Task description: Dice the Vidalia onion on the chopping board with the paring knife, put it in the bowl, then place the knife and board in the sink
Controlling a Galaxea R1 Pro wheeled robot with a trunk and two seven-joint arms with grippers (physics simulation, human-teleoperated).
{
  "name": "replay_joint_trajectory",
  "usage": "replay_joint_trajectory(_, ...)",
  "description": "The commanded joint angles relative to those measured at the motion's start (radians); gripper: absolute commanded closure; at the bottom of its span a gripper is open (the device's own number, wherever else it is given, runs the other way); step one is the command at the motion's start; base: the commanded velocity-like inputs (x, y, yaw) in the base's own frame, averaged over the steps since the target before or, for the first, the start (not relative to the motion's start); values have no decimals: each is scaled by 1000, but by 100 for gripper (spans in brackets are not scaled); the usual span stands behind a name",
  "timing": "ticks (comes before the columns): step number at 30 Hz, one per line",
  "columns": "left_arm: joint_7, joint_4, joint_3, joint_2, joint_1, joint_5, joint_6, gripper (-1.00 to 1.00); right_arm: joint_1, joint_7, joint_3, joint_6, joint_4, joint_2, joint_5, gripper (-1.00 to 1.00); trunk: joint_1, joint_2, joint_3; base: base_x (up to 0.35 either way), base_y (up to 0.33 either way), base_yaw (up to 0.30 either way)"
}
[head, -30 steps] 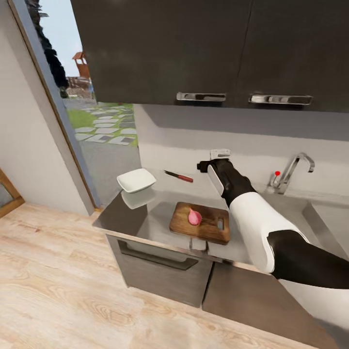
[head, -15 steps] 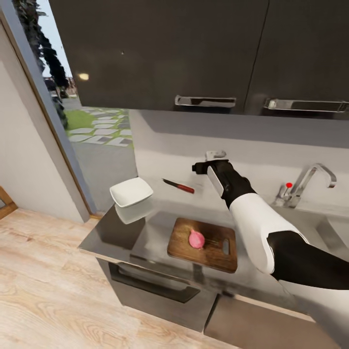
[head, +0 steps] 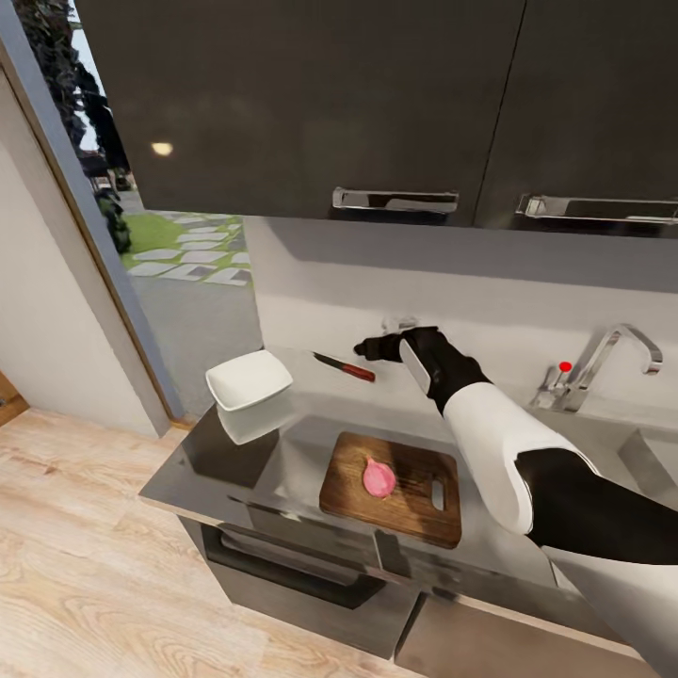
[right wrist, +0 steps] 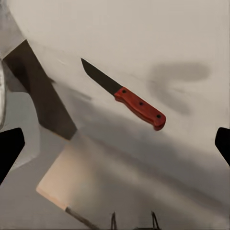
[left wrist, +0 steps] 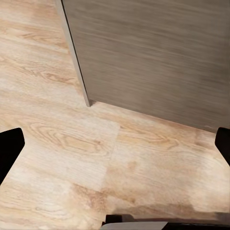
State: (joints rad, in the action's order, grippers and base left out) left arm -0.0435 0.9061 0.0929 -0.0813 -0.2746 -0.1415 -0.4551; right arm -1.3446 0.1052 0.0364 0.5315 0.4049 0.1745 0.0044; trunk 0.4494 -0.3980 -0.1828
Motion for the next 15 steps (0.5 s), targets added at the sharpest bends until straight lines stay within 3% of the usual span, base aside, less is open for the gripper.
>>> replay_joint_trajectory(1,-4,1,5,-1,0,-9,-2,-100,-1,12,2,5,-3,0,1,-100,1,-2,-2,2,0,0)
replay_joint_trajectory(6,-3,1,5,-1,0,-9,-2,-100,-1,74,2,4,-37,0,12,-100,1,-2,-2,33,0,0)
replay_joint_trajectory(12,-3,0,5,-2,0,-9,-2,-100,-1,148,2,3,-65,0,114,-100,1,-2,-2,196,0,0)
replay_joint_trajectory(15,-2,0,5,-2,0,-9,-2,-100,-1,174,1,3,-70,0,136,-100,1,-2,-2,293,0,0)
